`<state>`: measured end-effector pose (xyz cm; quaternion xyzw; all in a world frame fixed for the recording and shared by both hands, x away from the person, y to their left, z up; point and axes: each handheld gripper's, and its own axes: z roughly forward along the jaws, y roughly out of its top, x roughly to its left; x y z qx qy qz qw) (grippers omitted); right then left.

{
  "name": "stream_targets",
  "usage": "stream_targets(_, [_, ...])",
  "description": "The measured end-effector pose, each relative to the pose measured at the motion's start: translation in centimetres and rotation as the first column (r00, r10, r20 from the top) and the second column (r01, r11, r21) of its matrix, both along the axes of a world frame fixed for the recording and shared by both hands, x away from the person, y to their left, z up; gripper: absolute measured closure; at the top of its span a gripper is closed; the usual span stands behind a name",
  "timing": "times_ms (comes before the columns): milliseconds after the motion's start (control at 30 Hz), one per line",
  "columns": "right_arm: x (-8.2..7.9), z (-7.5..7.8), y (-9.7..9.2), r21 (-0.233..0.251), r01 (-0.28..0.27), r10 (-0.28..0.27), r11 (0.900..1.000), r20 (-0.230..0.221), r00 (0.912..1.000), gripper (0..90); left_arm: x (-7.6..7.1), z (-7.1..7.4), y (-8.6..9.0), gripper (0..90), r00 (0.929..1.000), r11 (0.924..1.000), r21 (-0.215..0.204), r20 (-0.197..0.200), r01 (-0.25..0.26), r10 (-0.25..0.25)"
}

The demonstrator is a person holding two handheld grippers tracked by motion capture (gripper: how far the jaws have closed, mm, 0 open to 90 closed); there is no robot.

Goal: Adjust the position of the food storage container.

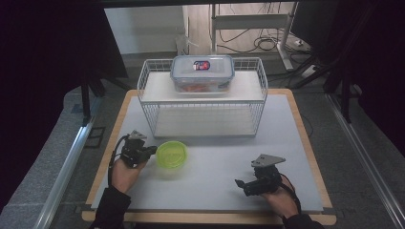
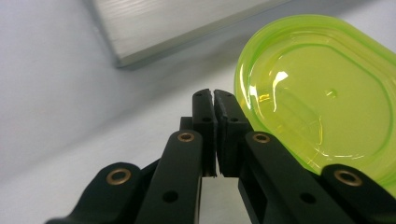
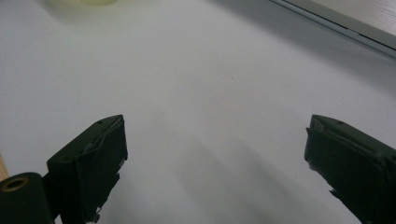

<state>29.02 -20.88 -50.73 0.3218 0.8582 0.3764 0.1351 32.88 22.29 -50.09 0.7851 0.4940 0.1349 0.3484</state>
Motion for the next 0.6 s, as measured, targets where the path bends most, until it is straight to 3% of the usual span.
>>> stream_targets(600, [0.0, 0.0, 0.0, 0.000, 0.003, -0.003, 1.0000, -0.001, 1.0000, 5.2, 0.5, 0.1, -4.2, 88.9, 0.9956, 0.9952, -0.030, -0.005, 0.093, -0.093])
